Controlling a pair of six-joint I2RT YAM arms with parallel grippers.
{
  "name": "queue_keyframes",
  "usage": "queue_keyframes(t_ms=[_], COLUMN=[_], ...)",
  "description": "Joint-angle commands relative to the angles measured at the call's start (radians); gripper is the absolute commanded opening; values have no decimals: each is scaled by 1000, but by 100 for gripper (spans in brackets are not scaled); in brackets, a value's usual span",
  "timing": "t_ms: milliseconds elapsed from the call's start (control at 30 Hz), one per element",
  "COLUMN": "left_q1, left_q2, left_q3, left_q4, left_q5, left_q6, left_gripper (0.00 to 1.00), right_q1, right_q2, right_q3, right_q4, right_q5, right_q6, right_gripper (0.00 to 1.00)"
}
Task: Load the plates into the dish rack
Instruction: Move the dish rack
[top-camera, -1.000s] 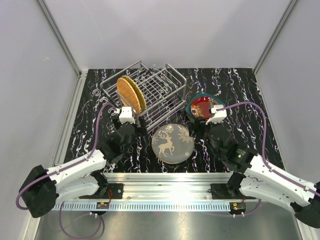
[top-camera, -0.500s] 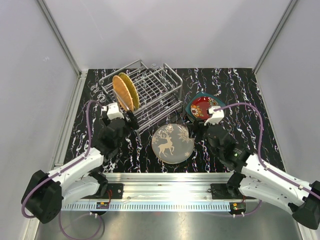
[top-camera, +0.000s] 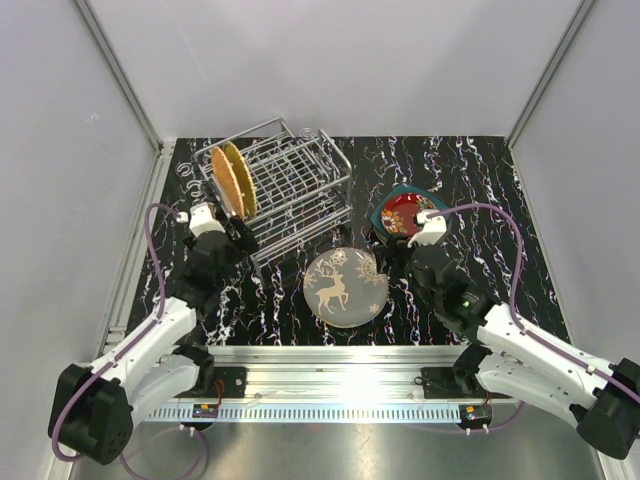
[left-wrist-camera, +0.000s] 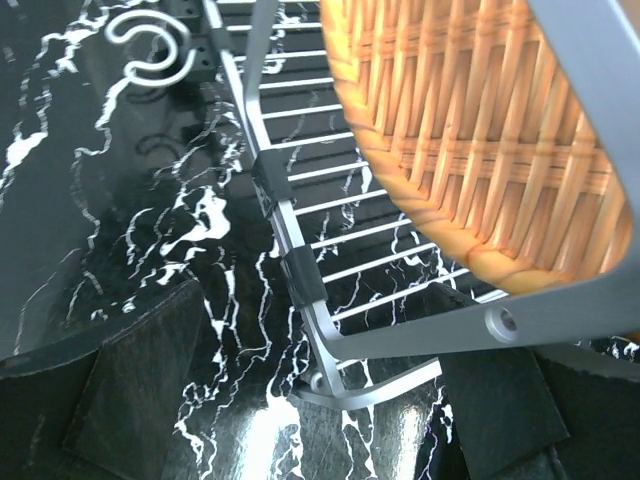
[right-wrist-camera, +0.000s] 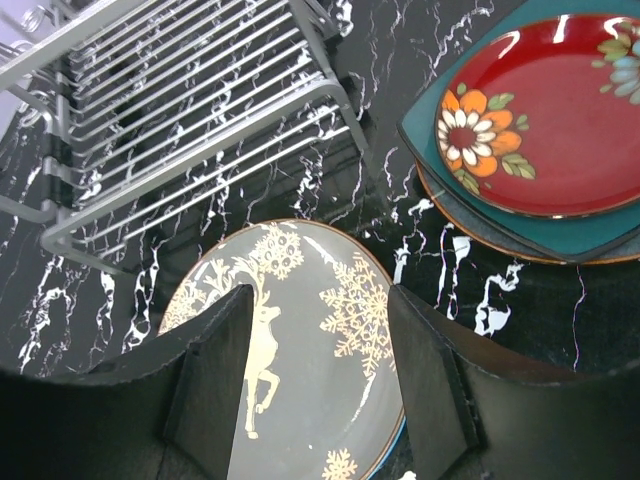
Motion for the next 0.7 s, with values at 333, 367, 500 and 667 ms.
queue_keyframes(t_ms=[333, 367, 500, 667], left_q1=[33, 33, 33, 33], left_q2=[-119, -127, -152, -211], left_q3=[65, 71, 111, 152], left_q4=[-90, -106, -180, -303], left_q5=[101, 128, 211, 285], left_q6=[-67, -67, -71, -97], left_gripper=[98, 97, 98, 99], right_q1=[-112, -125, -175, -191], right_q2=[92, 114, 163, 188], right_q3=[-4, -1, 7, -1], right_q4=[52, 43, 20, -2], right_q5=[-171, -188, -280, -348], right_q6=[85, 103, 134, 167], right_gripper=[61, 61, 57, 52])
